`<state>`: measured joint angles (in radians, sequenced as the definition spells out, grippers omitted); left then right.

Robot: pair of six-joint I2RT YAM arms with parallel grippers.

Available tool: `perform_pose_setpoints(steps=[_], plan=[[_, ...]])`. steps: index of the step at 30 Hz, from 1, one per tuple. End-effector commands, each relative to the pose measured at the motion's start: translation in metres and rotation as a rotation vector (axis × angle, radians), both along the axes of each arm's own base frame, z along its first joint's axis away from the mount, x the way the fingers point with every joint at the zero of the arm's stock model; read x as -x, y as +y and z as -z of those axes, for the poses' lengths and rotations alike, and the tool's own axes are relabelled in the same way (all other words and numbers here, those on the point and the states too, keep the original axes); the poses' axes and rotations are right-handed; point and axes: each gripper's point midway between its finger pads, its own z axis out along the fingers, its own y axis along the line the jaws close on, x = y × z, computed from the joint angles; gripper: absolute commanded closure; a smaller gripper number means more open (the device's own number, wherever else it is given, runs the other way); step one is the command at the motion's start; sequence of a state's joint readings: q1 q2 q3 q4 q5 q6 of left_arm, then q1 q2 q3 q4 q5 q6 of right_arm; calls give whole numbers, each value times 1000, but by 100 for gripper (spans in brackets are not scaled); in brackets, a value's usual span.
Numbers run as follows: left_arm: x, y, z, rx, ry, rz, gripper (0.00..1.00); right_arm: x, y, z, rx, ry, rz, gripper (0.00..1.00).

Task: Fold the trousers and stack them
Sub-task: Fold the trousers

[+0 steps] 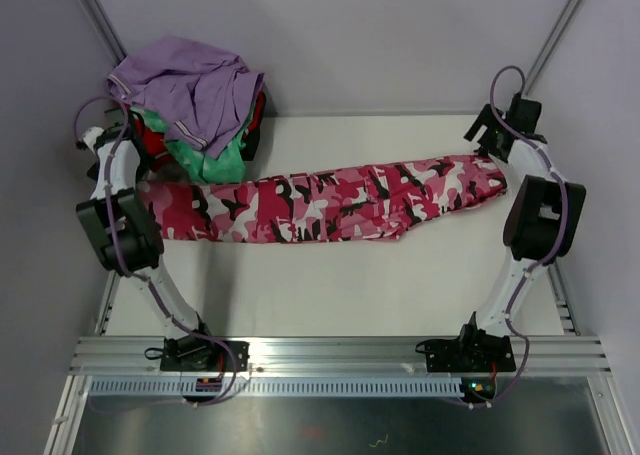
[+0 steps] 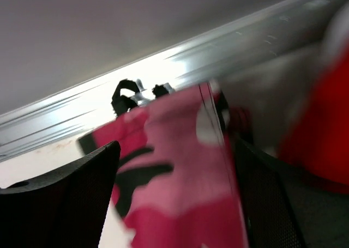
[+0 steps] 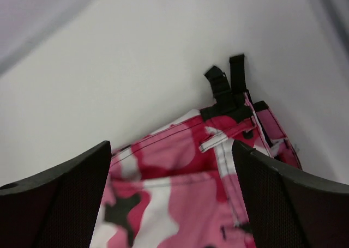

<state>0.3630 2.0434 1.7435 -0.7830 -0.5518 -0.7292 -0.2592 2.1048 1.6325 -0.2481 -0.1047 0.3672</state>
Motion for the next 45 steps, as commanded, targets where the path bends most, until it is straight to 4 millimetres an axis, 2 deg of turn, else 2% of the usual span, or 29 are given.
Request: perform_pose_setpoints(steps=[1, 2, 3, 4, 5, 7, 8, 9, 10, 11, 13, 14, 21, 22, 23, 24, 25, 27, 28, 29, 32, 37, 39, 41, 42, 44, 45], plan=[[-4, -15, -107, -85, -240, 154, 9, 15, 11, -103, 71, -183, -66, 2], [1, -21, -117, -90, -249, 185, 10, 22, 12, -103, 73, -175, -55, 2], [5, -32, -115, -72, -256, 223, 12, 29, 14, -103, 60, -166, -34, 4], [6, -44, -121, -73, -271, 263, 14, 44, 16, -95, 53, -142, -22, 5], [16, -58, -122, -63, -281, 314, 20, 51, 16, -87, 50, -122, -13, 12], [16, -81, -124, -61, -314, 381, 33, 61, 20, -80, 42, -126, -14, 23], [21, -89, -130, -66, -340, 394, 50, 73, 24, -56, 28, -80, -20, 28], [27, -97, -107, -32, -310, 412, 58, 75, 26, -49, 23, -73, -26, 47], [25, -104, -103, -13, -325, 430, 65, 82, 28, -34, 16, -42, -27, 56], [25, -110, -92, 27, -321, 440, 83, 84, 30, -26, 18, -29, -36, 72], [30, -115, -69, 69, -281, 444, 97, 86, 30, -12, 16, -6, -37, 78], [31, -119, -58, 94, -263, 456, 98, 84, 31, -10, 17, -6, -40, 85], [38, -111, 11, 134, -126, 384, 98, 63, 25, 6, 34, -13, -21, 86], [38, -109, 28, 143, -84, 371, 98, 62, 22, 15, 42, 6, -9, 86], [38, -105, 33, 139, -63, 343, 98, 61, 23, 20, 41, 17, -10, 87], [39, -103, 41, 150, -42, 325, 98, 63, 22, 30, 41, 39, -7, 88], [40, -104, 58, 172, -4, 322, 98, 66, 22, 38, 42, 58, -4, 88], [34, -106, 69, 204, 4, 320, 98, 76, 19, 56, 48, 109, 19, 90], [36, -109, 86, 238, 34, 313, 98, 81, 18, 63, 51, 129, 28, 92], [34, -114, 91, 274, 35, 321, 98, 87, 14, 69, 69, 154, 52, 92], [45, -123, 115, 348, 90, 308, 98, 111, 14, 90, 72, 237, 75, 94], [77, -126, 124, 379, 148, 280, 98, 149, 19, 105, 63, 308, 99, 99], [86, -124, 115, 379, 138, 267, 98, 168, 16, 105, 73, 335, 141, 100], [103, -123, 113, 382, 161, 243, 98, 179, 15, 105, 60, 340, 165, 100], [108, -117, 106, 373, 143, 220, 98, 190, 13, 104, 69, 347, 186, 100], [125, -115, 107, 376, 159, 191, 98, 201, 4, 97, 66, 336, 242, 100], [134, -115, 107, 378, 160, 176, 98, 215, 1, 103, 61, 357, 266, 100]])
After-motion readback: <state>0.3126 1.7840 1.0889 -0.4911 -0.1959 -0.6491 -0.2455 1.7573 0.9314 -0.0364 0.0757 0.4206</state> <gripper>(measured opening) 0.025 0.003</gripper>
